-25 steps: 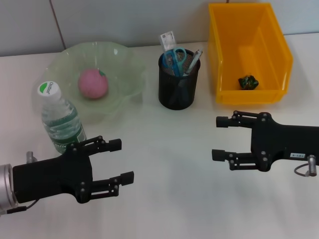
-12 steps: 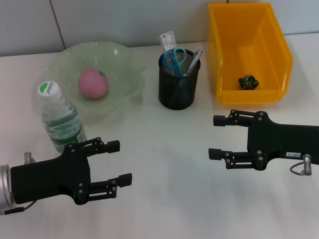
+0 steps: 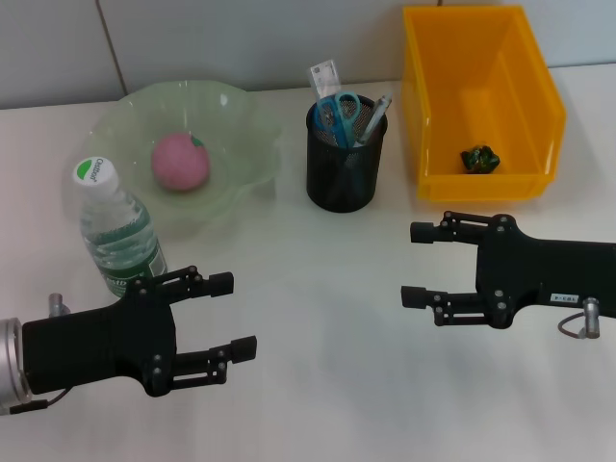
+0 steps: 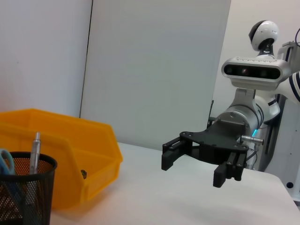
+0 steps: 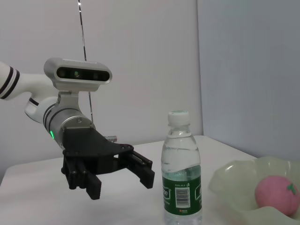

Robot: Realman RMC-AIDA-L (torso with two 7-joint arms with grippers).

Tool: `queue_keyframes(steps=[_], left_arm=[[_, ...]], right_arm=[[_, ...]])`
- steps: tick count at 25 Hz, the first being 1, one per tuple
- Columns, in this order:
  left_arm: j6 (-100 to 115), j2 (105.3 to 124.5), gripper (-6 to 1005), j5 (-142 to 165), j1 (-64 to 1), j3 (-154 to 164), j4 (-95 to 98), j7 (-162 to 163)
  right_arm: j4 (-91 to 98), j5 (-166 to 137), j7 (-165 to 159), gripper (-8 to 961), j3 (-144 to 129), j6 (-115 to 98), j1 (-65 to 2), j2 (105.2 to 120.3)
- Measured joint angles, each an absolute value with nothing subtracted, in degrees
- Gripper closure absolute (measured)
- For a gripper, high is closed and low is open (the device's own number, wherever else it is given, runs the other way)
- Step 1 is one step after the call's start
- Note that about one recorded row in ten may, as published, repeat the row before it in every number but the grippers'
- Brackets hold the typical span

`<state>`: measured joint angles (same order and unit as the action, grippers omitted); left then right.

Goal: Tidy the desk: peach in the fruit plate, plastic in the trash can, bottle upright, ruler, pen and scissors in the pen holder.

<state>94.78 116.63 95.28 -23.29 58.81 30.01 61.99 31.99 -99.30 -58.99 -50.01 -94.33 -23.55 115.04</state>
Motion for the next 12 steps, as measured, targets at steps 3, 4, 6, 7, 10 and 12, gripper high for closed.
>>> queue_keyframes(steps=[3, 4, 6, 7, 10, 12], left_arm=[[94.8, 116.63, 204, 95.3, -23.3, 58.8, 30.1, 62.1], [94.8, 116.63, 204, 95.3, -23.3, 58.8, 30.1, 62.1], [94.8, 116.63, 204, 95.3, -23.3, 58.8, 30.1, 62.2], [94.8, 116.63, 204, 95.3, -23.3, 58.8, 30.1, 62.2], [94.8, 116.63, 204, 95.3, -23.3, 58.8, 30.1, 62.3], [94.8, 116.63, 204, 95.3, -23.3, 58.8, 30.3, 62.3]], right_arm=[[32.0, -99.3, -59.0, 176, -50.0, -94.2, -23.6, 115.08], [32.0, -99.3, -59.0, 176, -50.0, -94.1, -23.6, 115.12], [32.1, -99.3, -59.0, 176, -50.0, -93.6, -23.6, 115.2], [32.1, -99.3, -59.0, 176, -50.0, -93.6, -23.6, 115.2], [32.1, -99.3, -59.0, 176, -50.0, -93.6, -23.6, 115.22], [32.2, -99.2, -59.0, 176, -50.0, -93.6, -23.7, 115.22]])
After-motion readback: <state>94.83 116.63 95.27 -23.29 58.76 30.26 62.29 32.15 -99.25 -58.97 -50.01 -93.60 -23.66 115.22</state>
